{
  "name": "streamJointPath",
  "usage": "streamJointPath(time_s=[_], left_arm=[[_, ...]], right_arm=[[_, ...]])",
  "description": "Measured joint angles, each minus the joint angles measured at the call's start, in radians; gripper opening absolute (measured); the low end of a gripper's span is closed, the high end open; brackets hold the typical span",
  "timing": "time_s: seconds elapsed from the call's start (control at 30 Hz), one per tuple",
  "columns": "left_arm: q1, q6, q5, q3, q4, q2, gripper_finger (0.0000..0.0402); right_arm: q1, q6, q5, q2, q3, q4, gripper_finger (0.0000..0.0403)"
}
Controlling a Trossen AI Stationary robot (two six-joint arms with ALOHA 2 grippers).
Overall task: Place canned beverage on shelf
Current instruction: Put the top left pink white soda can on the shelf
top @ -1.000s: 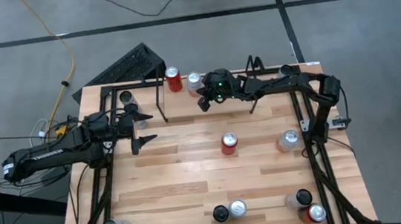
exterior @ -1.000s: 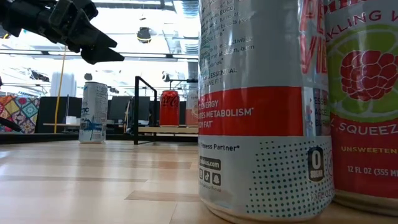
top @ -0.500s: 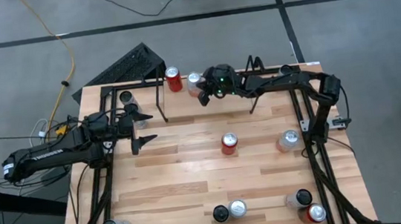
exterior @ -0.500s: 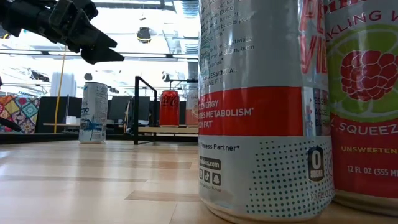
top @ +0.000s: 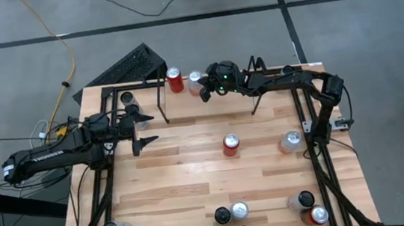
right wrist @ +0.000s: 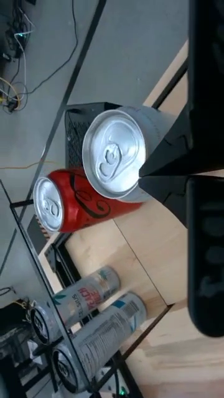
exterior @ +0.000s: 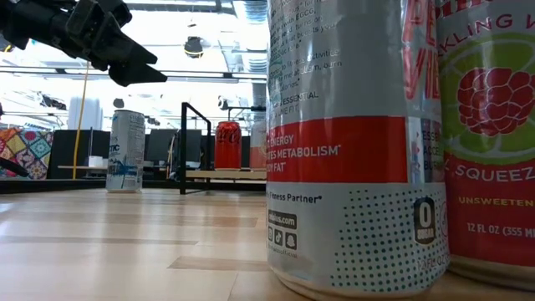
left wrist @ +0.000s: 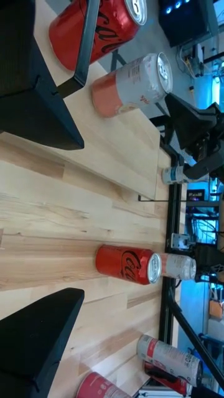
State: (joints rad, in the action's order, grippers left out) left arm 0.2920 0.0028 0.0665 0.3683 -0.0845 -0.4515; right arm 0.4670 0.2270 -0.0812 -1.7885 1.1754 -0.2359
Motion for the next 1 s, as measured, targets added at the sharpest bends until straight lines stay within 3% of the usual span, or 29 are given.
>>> streamJointPath(time_s=[0.3, 0.53, 1.0], left_arm=[[0.000, 0.004, -0.001, 0.000, 0.000, 0.000, 0.0369], [0.000, 0.011, -0.003, 0.000, 0.006, 0.000, 0.0369], [0.000, 0.011, -0.003, 0.000, 0.032, 0.000, 0.0369]], right_arm=[[-0.048, -0.016, 0.007, 0.001, 0.000, 0.002, 0.0020], [-0.083, 0.008, -0.118, 0.001, 0.000, -0.040, 0.0020], [-0.124, 0.077, -0.142, -0.025, -0.002, -0.153, 0.0020]])
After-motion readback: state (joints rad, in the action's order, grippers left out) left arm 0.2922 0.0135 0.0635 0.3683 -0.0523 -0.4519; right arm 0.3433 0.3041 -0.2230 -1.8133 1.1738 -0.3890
